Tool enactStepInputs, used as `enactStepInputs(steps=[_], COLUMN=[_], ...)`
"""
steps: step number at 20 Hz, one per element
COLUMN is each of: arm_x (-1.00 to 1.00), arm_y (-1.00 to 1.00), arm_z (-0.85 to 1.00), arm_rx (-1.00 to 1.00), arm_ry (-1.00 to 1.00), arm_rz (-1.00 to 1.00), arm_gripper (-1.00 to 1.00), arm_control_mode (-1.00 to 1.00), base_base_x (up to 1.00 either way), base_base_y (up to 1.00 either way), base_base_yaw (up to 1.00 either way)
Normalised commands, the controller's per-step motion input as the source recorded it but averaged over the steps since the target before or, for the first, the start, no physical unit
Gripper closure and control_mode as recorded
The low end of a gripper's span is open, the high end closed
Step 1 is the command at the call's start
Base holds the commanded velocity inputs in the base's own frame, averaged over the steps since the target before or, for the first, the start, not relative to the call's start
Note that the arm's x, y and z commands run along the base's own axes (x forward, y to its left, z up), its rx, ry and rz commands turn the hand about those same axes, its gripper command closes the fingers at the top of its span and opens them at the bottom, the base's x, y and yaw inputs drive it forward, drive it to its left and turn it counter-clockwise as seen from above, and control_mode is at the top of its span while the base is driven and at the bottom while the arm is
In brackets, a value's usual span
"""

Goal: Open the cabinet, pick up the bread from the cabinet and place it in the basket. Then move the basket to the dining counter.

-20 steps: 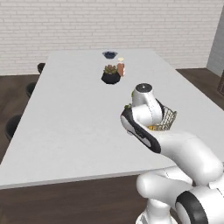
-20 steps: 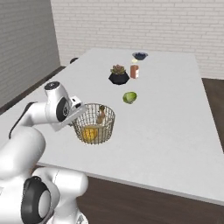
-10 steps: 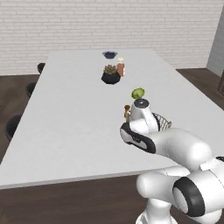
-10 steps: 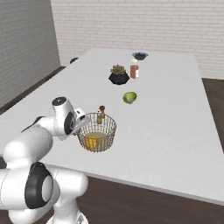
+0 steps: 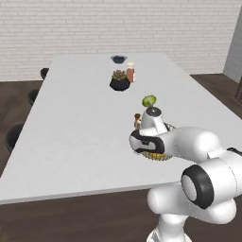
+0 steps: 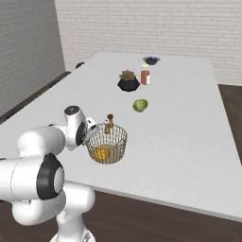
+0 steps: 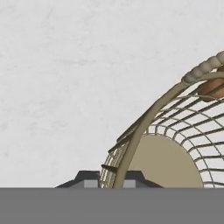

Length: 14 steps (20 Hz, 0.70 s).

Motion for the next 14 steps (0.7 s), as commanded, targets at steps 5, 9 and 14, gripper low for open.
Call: enactStepInputs(steps=[5, 9, 14], arm_x=[0.0, 0.0, 0.0], arm_y=[0.0, 0.0, 0.0], arm_z=[-0.16, 0.0, 0.02], arm_rx=[0.0, 0.0, 0.0], arm_ry=[0.0, 0.0, 0.0], arm_rz=[0.01, 0.0, 0.0], arm_gripper=[1.0, -1.0, -1.0], arm_control_mode=[-1.0, -1.0, -1.0], base_base_x=[0.0, 0.0, 0.0], base_base_y=[0.0, 0.0, 0.0], base_base_yaw=[0.0, 0.0, 0.0])
